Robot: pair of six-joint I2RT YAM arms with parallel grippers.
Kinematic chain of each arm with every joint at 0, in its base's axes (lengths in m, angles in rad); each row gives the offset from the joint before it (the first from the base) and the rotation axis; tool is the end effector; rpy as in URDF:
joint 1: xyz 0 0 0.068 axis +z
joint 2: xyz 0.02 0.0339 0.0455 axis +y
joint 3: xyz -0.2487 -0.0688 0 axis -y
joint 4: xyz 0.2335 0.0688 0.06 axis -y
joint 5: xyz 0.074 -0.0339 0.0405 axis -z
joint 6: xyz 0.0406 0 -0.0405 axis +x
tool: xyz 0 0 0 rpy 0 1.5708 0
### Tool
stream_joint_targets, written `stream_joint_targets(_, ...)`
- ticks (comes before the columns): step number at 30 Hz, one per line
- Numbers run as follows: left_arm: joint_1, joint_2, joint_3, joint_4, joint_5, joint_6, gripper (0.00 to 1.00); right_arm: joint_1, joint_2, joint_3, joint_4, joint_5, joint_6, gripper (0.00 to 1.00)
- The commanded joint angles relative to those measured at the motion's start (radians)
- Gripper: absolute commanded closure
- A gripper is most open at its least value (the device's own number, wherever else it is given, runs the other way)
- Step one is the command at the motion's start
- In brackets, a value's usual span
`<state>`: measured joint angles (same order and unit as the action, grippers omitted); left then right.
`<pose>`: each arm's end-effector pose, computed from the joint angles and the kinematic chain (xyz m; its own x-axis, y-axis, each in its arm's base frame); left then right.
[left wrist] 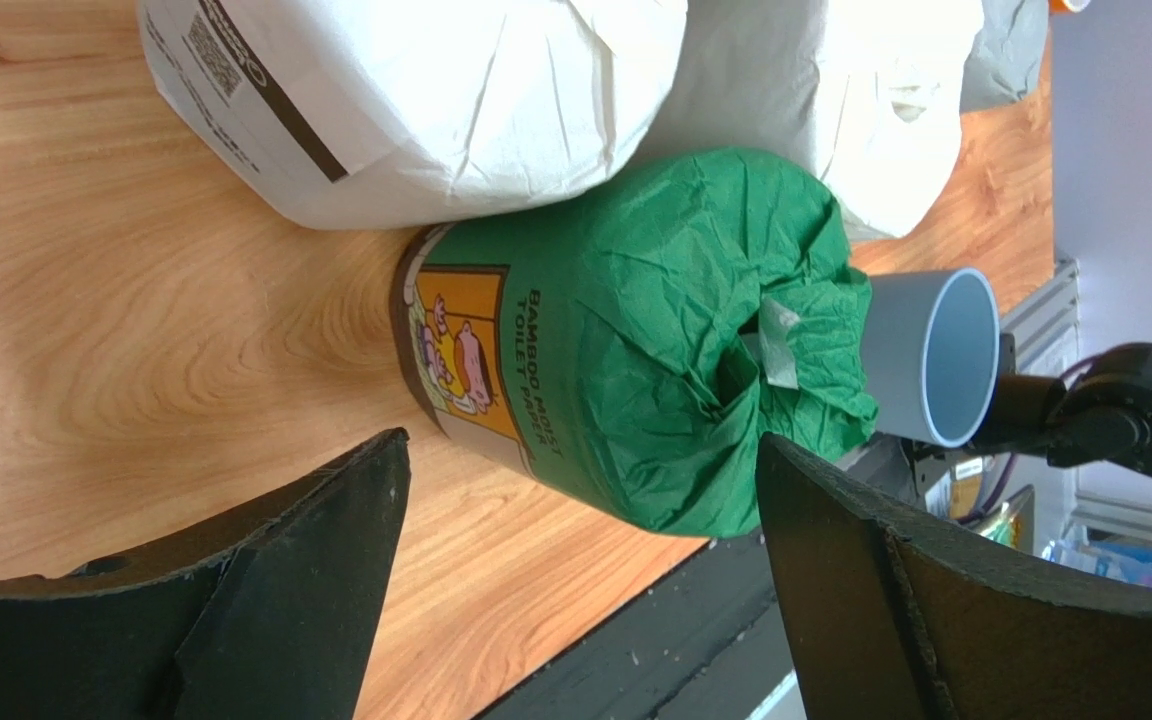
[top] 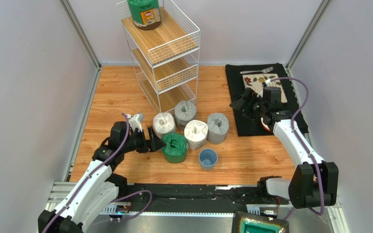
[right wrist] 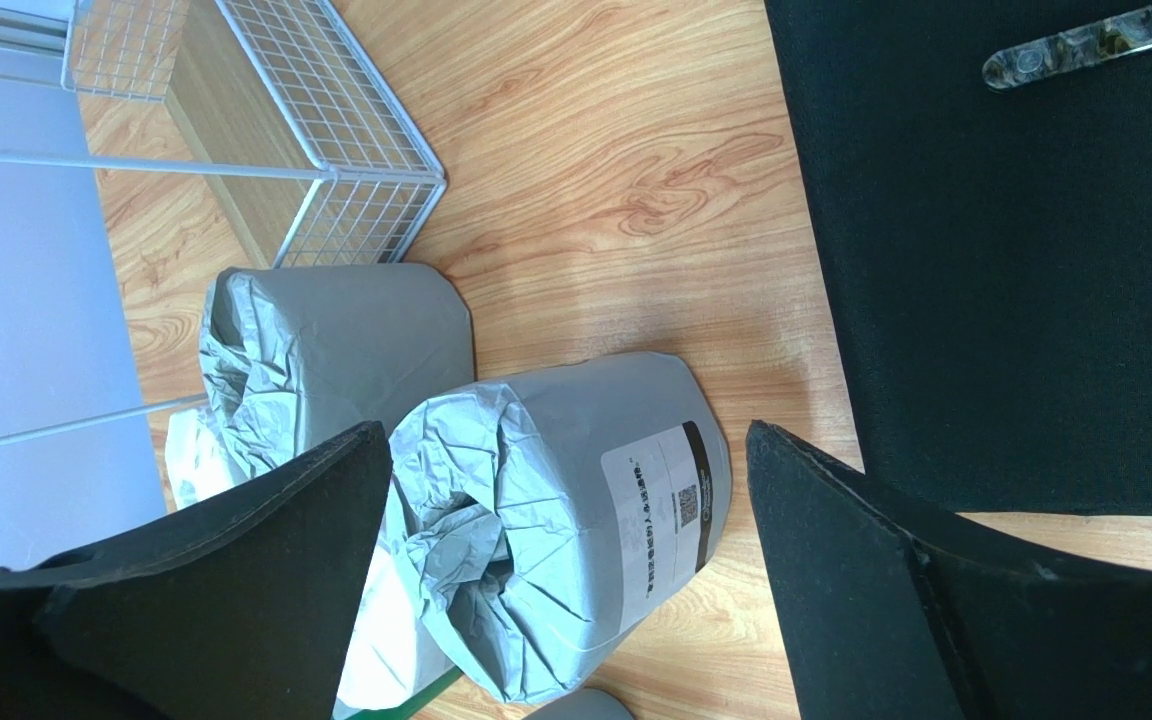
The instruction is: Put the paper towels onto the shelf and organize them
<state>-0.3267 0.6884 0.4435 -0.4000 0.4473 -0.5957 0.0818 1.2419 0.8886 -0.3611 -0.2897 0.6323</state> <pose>0.1434 -0.0671 0.2066 -0.8173 -0.2572 -0.5156 0.1911 0.7233 -0.6636 0.2630 0.0332 0.2504 -0.7001 0.5109 -0.4988 0.1492 0.7879 0.5975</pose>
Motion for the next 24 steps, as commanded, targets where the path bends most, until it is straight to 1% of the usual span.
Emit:
stream_joint_targets(1,-0.015,0.023,-0.006,0.081,-0.038,-0.004,0.06,0.004,-0.029,-0.005,0.017,0.0,0.003,0.08)
stream_joint_targets(6,-0.054,0.063,0.003,0.125,-0.047,-0.018,0.06,0.003,-0.029,-0.004,0.016,0.0,0.001,0.08)
stream_joint_targets(12,-0.116,0.112,0.015,0.138,-0.074,-0.009,0.05,0.004,-0.032,-0.008,0.014,0.001,0.001,0.08)
stream_joint_targets(24,-0.158,0.187,0.027,0.171,-0.151,-0.013,0.05,0.004,-0.033,-0.005,0.01,0.004,-0.003,0.08)
